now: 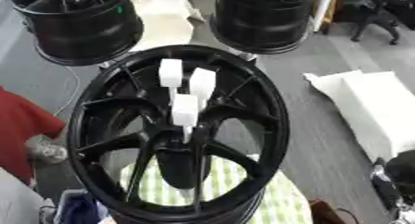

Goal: Pull the pin out of the wheel hub.

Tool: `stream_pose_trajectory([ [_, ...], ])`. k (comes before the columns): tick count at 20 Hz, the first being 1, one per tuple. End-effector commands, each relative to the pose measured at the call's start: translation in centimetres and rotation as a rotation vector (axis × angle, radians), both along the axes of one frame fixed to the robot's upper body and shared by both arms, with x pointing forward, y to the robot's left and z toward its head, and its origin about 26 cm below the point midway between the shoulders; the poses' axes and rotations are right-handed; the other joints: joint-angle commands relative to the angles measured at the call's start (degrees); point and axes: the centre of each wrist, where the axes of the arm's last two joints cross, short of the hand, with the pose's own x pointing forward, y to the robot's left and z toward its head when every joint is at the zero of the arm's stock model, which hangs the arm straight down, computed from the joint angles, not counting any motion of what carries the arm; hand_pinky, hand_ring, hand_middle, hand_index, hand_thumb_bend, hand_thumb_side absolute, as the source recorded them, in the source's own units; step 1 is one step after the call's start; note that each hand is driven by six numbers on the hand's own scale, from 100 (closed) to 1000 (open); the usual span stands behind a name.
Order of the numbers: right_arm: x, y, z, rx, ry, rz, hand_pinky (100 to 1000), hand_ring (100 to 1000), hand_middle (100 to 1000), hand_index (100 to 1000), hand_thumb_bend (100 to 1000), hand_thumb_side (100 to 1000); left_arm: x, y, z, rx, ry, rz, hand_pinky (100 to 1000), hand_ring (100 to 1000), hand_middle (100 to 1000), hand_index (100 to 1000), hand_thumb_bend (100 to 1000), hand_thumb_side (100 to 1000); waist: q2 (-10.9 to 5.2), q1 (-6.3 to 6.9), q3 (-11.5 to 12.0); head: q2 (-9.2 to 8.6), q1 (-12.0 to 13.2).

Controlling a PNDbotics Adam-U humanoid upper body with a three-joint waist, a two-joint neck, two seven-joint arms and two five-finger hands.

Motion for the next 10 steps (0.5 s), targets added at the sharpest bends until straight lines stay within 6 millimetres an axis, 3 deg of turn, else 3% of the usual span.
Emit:
stream_pose_trajectory([
  [1,0.4,0.0,0.7,0.0,-0.023,0.004,301,489,764,716,450,223,0.1,-1.6,1.2,-0.017,-0.091,-0.164,646,662,672,869,100,629,-0.19,-0.15,-0.1,-0.32,0.5],
  [4,0.6,0.4,0.8,0.011,-0.028,0.013,301,489,764,717,450,222,0.0,-4.8,0.6,-0.182,-0.111,-0.108,626,641,638,844,100,631,0.2,-0.76,-0.5,-0.49,1.2],
  [10,1.0,0.9,0.9,0.025,-0.036,0.034,301,489,764,716,451,223,-0.4,-9.9,0.0,-0.343,-0.077,0.006,608,618,610,821,100,617,0.78,-1.49,-1.2,-1.0,2.2],
])
